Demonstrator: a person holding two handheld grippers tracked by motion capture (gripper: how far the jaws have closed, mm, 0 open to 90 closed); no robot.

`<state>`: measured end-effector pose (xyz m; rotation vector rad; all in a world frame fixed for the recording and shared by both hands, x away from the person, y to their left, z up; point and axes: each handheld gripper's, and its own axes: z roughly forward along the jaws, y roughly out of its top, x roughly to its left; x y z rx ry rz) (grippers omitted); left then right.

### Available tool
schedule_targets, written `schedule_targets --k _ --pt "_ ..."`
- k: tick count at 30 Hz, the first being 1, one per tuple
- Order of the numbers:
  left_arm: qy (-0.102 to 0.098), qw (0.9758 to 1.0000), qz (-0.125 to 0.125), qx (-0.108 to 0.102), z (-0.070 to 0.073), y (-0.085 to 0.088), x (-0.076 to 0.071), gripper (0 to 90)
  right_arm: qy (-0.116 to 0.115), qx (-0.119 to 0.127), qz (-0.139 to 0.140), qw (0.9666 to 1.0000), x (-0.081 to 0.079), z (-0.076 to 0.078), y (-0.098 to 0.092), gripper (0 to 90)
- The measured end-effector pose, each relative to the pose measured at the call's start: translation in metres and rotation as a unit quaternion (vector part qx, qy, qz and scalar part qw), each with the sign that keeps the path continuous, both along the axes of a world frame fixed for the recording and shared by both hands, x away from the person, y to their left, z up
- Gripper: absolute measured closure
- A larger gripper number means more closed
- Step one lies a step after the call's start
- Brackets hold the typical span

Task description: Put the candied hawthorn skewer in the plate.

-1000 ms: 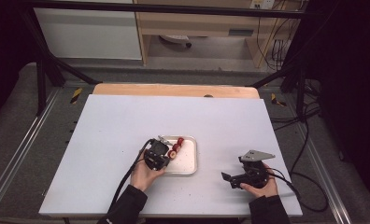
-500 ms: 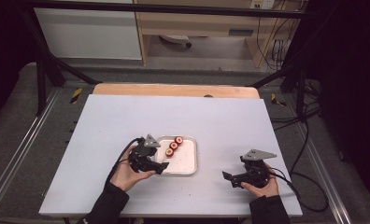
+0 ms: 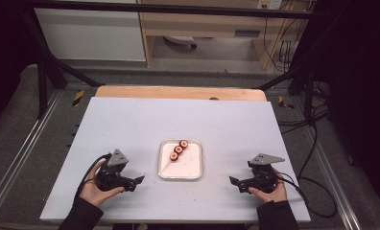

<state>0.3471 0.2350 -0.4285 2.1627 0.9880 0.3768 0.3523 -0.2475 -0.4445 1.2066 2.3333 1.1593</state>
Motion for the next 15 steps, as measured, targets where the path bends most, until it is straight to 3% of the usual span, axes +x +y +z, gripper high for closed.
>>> schedule_targets --k 3,8,15 --pt "-0.01 0.9997 0.012 -0.016 -0.005 0.012 -0.005 10.6 -0.001 0.0 0.002 1.0 0.0 -0.002 0.0 1.0" --pt "-0.008 0.9993 0.017 -0.033 -0.01 0.024 -0.008 10.3 0.006 -0.002 0.004 1.0 -0.001 -0.004 0.0 0.8" --pt "-0.003 0.9996 0.012 -0.026 -0.014 0.025 -0.008 10.4 0.007 -0.003 0.01 0.9999 -0.002 -0.005 0.001 0.8"
